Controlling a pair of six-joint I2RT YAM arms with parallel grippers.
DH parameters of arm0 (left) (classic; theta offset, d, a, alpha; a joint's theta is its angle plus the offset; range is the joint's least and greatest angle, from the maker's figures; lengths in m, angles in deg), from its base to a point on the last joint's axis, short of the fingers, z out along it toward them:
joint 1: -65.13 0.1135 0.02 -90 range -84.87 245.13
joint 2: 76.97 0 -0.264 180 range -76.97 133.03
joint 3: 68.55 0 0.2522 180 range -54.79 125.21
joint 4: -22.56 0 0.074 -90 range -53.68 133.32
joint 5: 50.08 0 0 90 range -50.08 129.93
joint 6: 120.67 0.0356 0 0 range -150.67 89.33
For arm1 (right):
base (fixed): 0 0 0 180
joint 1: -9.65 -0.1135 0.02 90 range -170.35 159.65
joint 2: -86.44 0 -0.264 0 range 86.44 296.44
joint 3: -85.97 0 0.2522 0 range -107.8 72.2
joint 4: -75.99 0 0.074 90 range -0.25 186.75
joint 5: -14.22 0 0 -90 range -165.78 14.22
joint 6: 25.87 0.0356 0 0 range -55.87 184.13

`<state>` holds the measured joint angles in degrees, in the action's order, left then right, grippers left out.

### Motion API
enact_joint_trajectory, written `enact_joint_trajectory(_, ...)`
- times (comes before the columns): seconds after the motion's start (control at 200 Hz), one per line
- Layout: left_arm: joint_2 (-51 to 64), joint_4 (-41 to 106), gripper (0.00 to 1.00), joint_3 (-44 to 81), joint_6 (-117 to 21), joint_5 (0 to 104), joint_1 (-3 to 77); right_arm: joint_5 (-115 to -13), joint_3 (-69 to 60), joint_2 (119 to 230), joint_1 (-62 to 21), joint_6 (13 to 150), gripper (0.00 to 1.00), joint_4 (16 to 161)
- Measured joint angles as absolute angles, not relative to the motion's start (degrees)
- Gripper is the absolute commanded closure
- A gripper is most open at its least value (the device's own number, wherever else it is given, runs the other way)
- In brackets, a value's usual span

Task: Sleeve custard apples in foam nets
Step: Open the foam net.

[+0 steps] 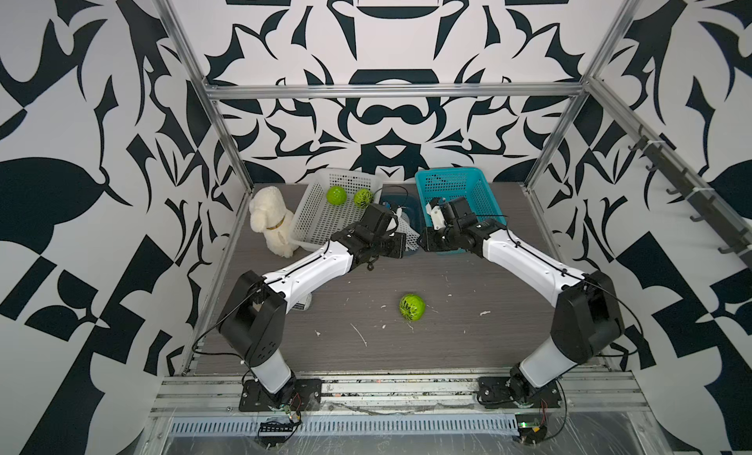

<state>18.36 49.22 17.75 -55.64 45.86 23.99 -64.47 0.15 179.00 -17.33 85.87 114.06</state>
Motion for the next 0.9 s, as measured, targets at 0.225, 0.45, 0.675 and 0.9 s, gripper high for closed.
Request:
enact_joint_trajectory(0.225,18.36,50.71,1.00,17.75,-54.68,44.22,23.99,-66.04,0.13,178.95,-17.33,85.45,1.00,113.67)
enact_joint_trajectory(0.45,18.36,53.09,1.00,17.75,-53.74,39.32,23.99,-68.03,0.13,177.86,-17.33,85.19,1.00,114.15)
enact_joint_trajectory(0.675,18.36,53.35,1.00,17.75,-53.15,37.36,23.99,-64.23,0.11,176.48,-17.31,84.25,0.53,114.67)
enact_joint_trajectory(0.9,18.36,53.35,1.00,17.75,-50.18,36.33,23.99,-58.87,0.04,174.45,-14.91,83.44,0.34,117.45)
